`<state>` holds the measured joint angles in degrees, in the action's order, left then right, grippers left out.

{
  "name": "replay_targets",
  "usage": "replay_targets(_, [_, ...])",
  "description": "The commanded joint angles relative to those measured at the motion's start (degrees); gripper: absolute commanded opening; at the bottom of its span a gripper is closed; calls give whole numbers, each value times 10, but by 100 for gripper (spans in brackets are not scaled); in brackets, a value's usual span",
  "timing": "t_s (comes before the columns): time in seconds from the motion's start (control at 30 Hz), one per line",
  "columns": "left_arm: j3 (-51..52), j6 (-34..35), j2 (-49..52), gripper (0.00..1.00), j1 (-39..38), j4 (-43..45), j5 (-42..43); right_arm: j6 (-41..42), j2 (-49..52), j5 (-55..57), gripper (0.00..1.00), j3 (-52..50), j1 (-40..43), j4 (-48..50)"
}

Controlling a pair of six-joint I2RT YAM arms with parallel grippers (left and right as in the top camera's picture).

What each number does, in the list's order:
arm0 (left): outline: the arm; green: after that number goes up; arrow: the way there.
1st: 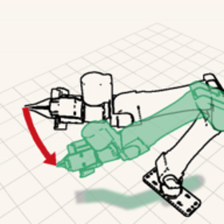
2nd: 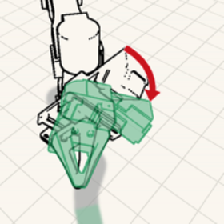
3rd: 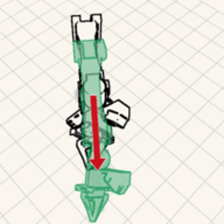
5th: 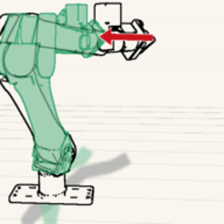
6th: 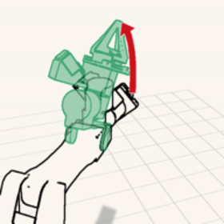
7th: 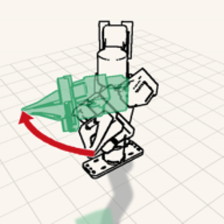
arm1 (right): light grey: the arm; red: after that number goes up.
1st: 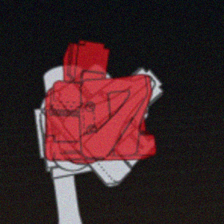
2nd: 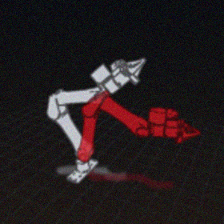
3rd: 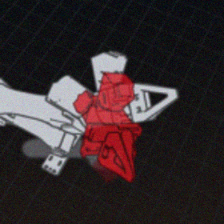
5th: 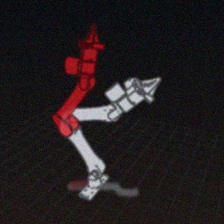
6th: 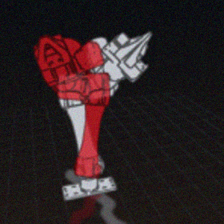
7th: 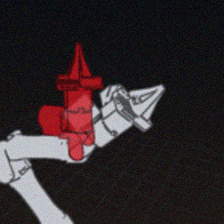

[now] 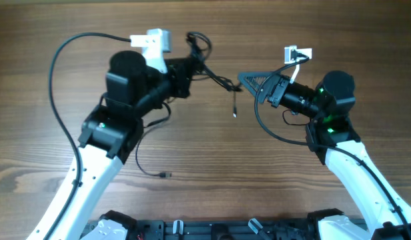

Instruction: Untangle cables

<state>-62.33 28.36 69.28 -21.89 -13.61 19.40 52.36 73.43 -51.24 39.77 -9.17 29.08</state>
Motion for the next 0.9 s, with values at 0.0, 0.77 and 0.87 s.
replay_targets(0.0, [-7,16,-6,4,-52,24,25,-34,2,63,100,3,0,-4])
replay_targets(0.77, [-7,107,21,4,-93,250,-221,-220,2,217,100,3,-101,-360])
replay_targets(0.87, [-7,139,21,4,-90,250,-223,-220,2,223,100,3,-101,-326])
